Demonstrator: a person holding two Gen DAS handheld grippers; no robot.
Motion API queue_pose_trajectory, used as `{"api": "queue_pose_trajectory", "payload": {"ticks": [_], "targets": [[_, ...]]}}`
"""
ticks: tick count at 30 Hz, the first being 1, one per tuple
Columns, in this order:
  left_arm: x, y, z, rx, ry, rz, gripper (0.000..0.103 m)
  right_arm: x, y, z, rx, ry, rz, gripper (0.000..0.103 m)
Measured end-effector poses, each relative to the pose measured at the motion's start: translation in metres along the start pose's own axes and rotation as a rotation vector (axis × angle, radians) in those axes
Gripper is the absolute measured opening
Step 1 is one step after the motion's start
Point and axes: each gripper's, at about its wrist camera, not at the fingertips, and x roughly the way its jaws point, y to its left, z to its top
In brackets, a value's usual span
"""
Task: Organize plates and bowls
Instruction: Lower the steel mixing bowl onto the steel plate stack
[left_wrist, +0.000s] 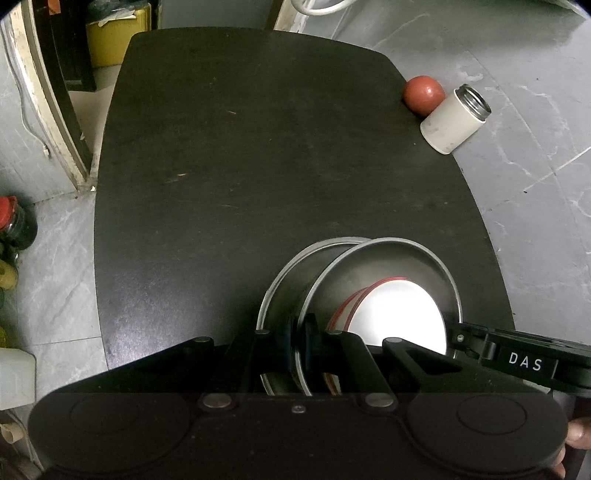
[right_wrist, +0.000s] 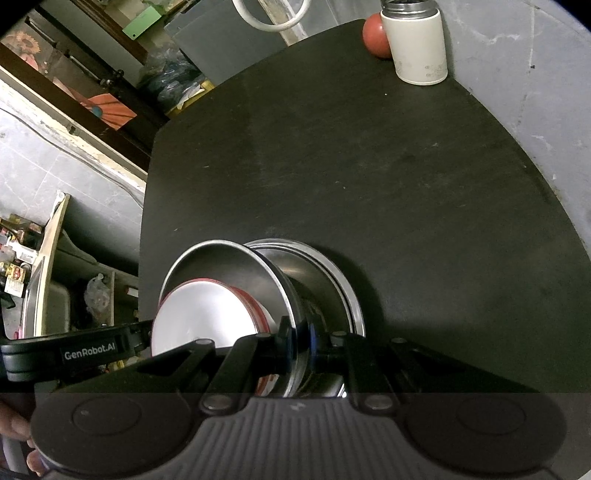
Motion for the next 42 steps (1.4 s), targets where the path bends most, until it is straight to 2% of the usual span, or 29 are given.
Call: {"api": "queue_pose_trajectory", "payload": {"ticks": [30,42], "targets": [[0.008,0.003,0.002,-0.018,0.010,0.010,0.006,0.010,0.000,-0.002,0.003,0.003,-0.005,0.011],[0.008,0.001,0.000,-0.019,-0.001,0.022,0.006,0.009,0.001,-0.004,-0.011,-0.007,-0.009,0.014]]}}
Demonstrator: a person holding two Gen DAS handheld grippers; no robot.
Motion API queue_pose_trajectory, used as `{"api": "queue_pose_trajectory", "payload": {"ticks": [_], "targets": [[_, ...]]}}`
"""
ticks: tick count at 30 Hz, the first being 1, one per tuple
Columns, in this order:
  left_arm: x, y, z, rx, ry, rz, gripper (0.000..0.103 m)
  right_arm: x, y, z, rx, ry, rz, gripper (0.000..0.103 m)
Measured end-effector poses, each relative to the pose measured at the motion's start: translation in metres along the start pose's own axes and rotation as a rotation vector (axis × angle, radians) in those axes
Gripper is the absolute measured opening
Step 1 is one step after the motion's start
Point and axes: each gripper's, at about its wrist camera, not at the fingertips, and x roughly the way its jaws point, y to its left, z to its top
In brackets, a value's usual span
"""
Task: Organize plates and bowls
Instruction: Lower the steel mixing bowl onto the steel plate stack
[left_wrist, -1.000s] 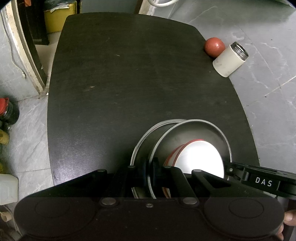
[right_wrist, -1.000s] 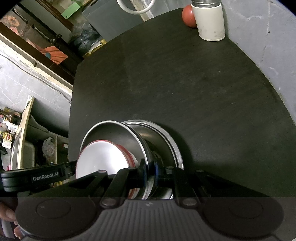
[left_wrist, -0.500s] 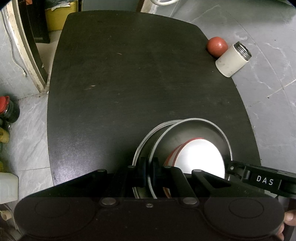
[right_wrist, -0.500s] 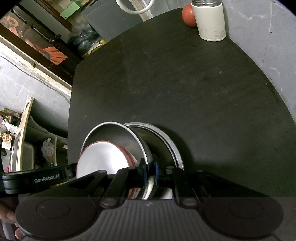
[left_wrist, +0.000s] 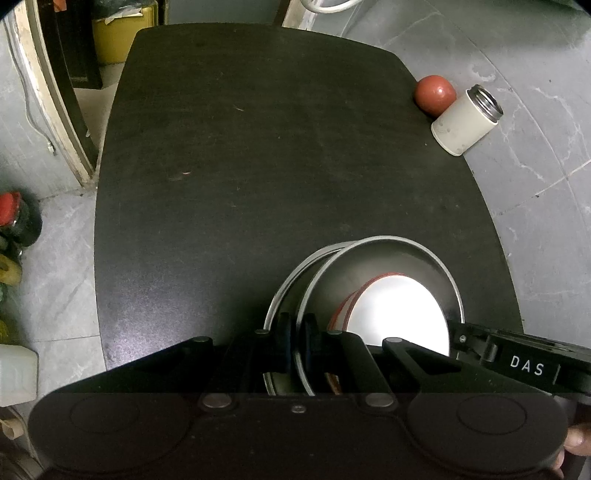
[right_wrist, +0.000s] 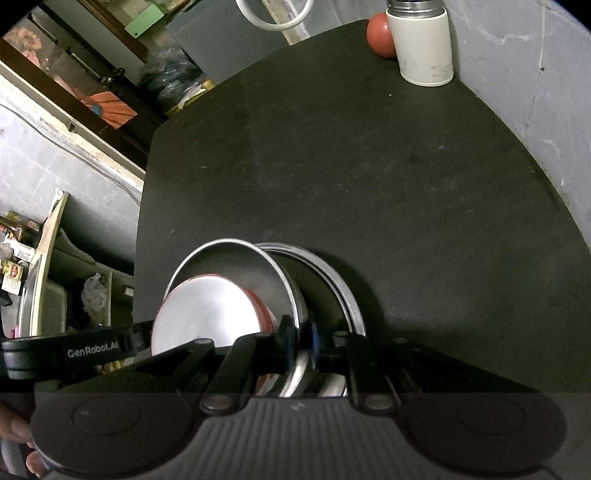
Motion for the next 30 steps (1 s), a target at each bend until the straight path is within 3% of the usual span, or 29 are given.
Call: {"api": "queue_pose_trajectory", "payload": {"ticks": [2,11,16,27,30], "targets": [[-0.001,0.001,0.000,-0.003,-0.005,0.003,0.013,-0.002,-0.001,0.000,-0.001,-0.009,-0.012,0.015],[-0.004,-0.005,-0.001,0.000,-0.018,0.024,0.015,-0.009,-0.004,-0.005,-0.004,-0.035,0.010,0.016],[-0.007,-0.005,-0.004,-0.012,-0.028,0.034,0.019,-0.012,-0.007,-0.007,-0.008,-0.048,0.012,0.022],[-0.016,-0.006,-0.009,-0.031,-0.070,0.091,0.039,-0.020,-0.013,-0.010,-0.026,-0.080,0.024,0.038],[-0.020,-0.009,-0.011,-0.034,-0.094,0.113,0.048,-0.022,-0.014,-0.011,-0.037,-0.088,0.024,0.043]]}}
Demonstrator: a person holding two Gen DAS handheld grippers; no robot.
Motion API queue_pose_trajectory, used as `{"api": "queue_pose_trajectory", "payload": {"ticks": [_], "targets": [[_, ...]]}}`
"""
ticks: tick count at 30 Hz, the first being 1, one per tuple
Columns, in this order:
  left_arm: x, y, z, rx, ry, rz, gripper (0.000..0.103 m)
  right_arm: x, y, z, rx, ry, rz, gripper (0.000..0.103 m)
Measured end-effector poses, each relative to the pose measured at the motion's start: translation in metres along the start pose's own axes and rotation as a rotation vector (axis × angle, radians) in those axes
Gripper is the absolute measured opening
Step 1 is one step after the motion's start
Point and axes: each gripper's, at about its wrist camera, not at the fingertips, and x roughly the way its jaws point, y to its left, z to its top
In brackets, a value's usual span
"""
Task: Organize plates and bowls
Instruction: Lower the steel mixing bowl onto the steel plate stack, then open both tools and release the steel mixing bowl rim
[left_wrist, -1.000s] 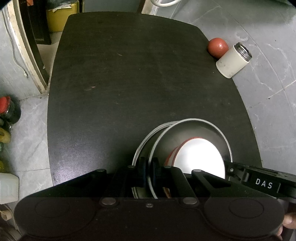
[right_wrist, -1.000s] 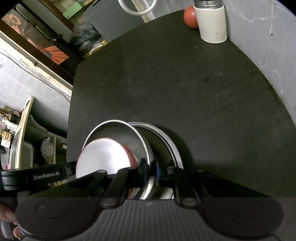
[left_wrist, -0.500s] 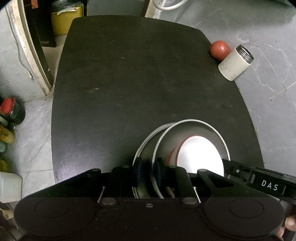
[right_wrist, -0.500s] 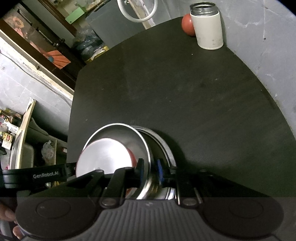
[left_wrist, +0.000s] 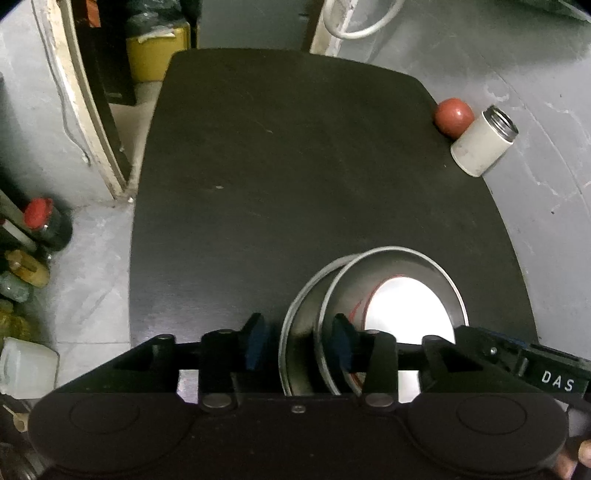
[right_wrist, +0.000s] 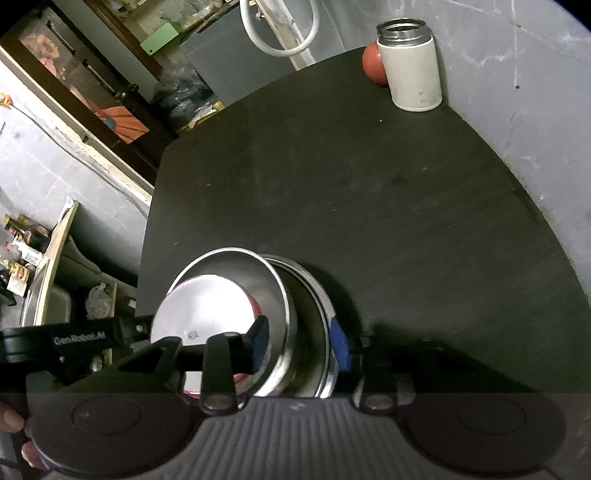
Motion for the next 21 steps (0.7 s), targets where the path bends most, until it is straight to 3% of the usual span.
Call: {"api": "queue_pose_trajectory", "payload": {"ticks": [3,6,8,14,17,21], "targets": [[-0.005,-0.003,-0.004,0.007,-0.026,0.024,0.055,-0.003,0.000,-0.003,-0.020,-0.018,0.002,0.046],[-0.010,-0.003,-0.008,0.000,-0.055,0.049,0.063,-0.008,0.000,-0.005,-0.036,-0.041,0.014,0.056],[-0.014,-0.004,-0.010,-0.006,-0.082,0.074,0.074,-0.011,-0.001,-0.008,-0.046,-0.056,0.025,0.063],[-0.028,-0.002,-0.018,-0.027,-0.139,0.126,0.091,-0.018,-0.004,-0.015,-0.046,-0.108,0.064,0.077],[-0.035,-0.002,-0.021,-0.029,-0.171,0.153,0.098,-0.024,-0.001,-0.018,-0.057,-0.140,0.078,0.084],[-0.044,-0.002,-0.025,-0.027,-0.209,0.159,0.100,-0.029,0.006,-0.022,-0.075,-0.177,0.095,0.090]]}}
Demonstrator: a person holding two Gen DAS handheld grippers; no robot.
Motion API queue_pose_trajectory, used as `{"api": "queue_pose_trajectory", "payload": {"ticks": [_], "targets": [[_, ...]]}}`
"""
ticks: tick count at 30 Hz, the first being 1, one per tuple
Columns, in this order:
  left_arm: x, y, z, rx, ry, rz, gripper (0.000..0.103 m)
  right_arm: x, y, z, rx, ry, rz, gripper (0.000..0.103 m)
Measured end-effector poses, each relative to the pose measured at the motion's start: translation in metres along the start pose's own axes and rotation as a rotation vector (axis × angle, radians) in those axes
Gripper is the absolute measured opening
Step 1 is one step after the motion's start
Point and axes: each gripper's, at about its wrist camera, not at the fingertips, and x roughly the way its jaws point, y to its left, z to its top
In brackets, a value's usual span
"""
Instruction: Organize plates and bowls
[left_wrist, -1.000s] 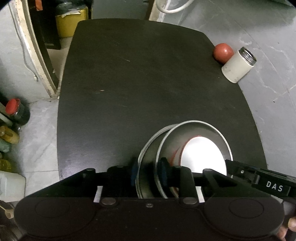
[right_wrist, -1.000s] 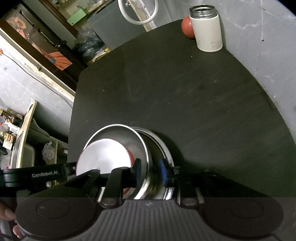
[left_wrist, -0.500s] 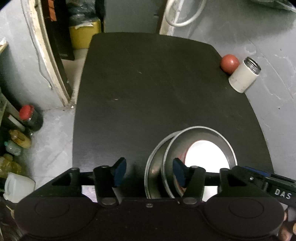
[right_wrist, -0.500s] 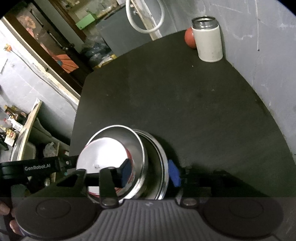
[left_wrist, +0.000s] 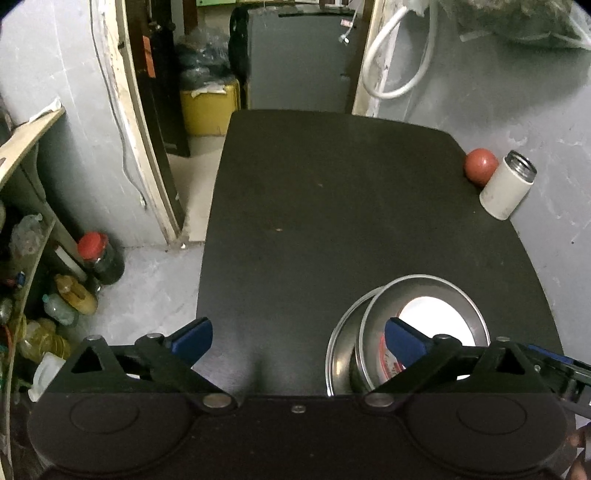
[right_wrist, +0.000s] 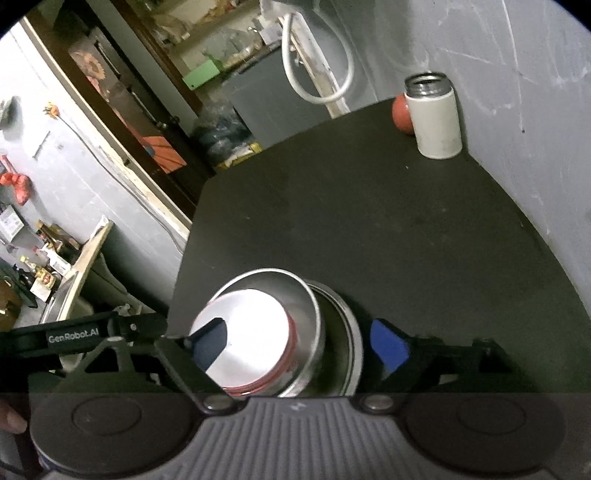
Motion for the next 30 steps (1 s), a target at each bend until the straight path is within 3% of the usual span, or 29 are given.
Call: {"api": "queue_pose_trajectory", "payload": {"ticks": [10,20,30], "targets": [[-0.015,0.010,-0.007,0.024,-0.056,-0.045,0.101,-0.021,0.014,-0.006,0.001,-0.096,-0.037,0.102],[-0.036,0.030,-0.021,0.058,-0.108,-0.151,0.102,-0.054,0.043,-0.035,0.012,-0.205,-0.145,0.103],[-0.053,0.041,-0.038,0.115,-0.147,-0.195,0.102,-0.075,0.061,-0.058,0.034,-0.260,-0.224,0.103]]}}
